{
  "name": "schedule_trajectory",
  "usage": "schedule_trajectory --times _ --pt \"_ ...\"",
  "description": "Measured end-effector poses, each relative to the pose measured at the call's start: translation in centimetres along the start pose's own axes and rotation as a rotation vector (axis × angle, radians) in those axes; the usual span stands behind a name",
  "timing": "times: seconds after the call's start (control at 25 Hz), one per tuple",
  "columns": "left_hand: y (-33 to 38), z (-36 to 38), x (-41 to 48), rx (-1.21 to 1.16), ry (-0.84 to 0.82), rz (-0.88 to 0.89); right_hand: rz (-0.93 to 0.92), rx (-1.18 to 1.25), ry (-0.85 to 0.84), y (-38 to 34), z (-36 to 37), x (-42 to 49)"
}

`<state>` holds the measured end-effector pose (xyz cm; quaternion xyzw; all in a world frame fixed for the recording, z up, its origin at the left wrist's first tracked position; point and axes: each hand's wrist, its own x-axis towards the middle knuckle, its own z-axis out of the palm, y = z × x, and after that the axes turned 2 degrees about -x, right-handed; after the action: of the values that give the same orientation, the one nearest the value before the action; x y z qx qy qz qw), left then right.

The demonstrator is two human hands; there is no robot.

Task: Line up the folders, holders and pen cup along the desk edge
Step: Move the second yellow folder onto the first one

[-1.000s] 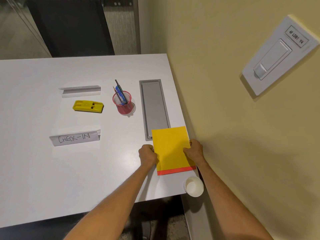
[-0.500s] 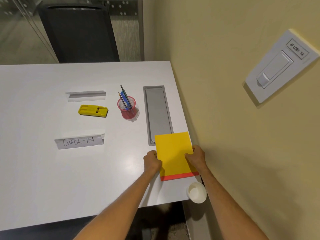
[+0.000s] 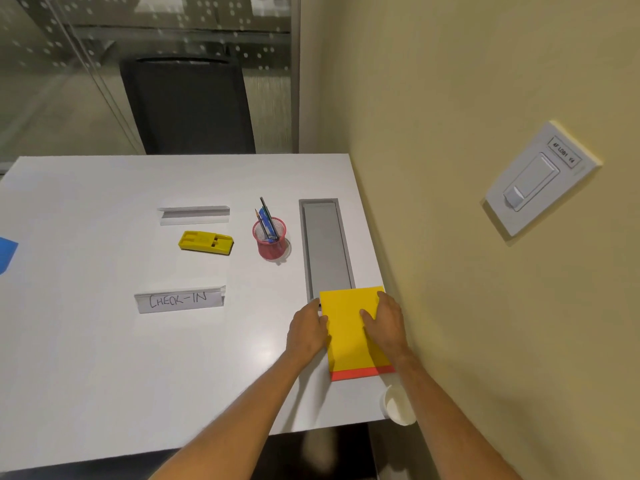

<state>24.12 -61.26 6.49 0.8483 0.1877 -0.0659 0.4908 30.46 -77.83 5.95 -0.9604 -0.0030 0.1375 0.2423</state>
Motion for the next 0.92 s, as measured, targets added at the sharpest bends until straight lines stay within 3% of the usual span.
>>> schedule_trajectory --times 0.48,0.92 --pt "-2.7 -13.8 -1.4 0.413 0.075 0.134 -0.255 -0.127 0.120 -14.0 2.4 -4.1" --pt "-14.3 -34.0 -3.4 0.567 0.188 0.213 -0.357 -0.174 0.171 -33.7 12.0 -10.6"
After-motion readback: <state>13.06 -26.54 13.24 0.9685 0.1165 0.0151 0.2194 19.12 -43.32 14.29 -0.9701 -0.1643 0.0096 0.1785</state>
